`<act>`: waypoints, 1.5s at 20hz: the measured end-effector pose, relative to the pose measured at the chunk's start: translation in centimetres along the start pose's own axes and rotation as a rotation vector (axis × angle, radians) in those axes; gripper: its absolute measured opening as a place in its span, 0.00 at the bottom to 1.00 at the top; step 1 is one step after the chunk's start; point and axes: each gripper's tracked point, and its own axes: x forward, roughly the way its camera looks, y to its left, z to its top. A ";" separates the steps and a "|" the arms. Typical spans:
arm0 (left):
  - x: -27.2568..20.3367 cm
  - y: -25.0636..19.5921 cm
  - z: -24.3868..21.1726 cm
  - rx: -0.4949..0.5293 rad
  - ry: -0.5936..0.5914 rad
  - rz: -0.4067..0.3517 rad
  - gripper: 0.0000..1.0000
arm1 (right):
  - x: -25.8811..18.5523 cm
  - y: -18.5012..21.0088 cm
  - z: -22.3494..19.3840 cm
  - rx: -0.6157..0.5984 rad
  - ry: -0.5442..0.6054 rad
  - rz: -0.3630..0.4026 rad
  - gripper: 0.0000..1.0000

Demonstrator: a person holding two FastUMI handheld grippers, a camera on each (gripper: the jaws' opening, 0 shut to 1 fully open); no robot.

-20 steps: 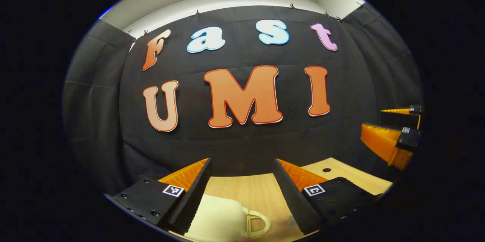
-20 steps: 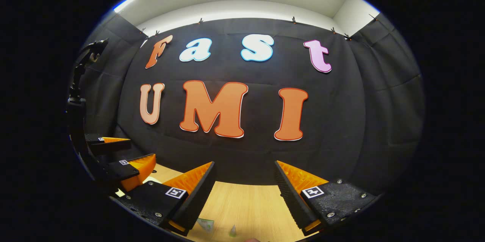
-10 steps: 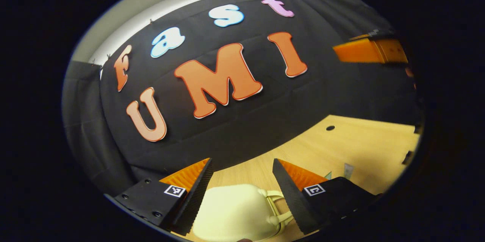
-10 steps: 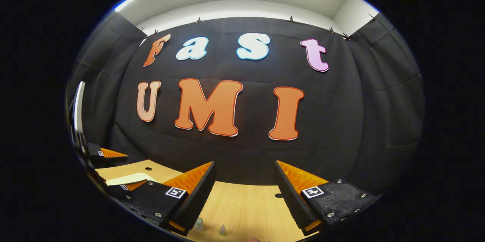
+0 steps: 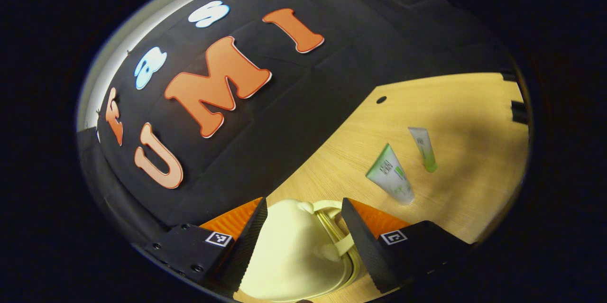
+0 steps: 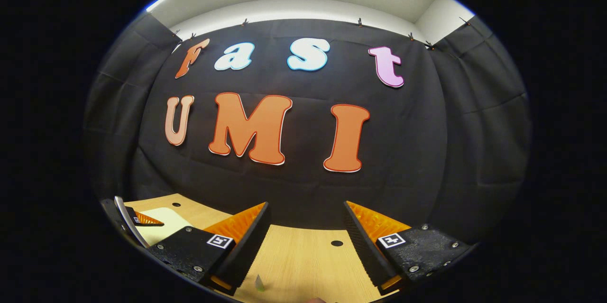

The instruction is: First open the suitcase, pack the skin care products into it, and then close the suitcase.

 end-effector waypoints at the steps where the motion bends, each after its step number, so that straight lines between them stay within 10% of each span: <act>1: 0.4 -0.7 -0.7 0.012 0.024 -0.015 0.96 | 0.1 -0.3 -0.1 0.000 0.002 -0.003 0.95; 22: 4.4 -6.4 -6.3 0.425 0.209 0.039 0.69 | -1.4 -4.7 -1.8 0.042 -0.007 -0.046 0.95; 25: 5.0 -6.7 -6.6 0.455 0.231 0.053 0.23 | -1.8 -4.9 -1.7 0.032 -0.008 -0.047 0.95; 30: 5.1 -6.3 -6.0 0.406 0.195 0.069 0.11 | -1.9 -4.7 -1.8 0.034 -0.013 -0.031 0.95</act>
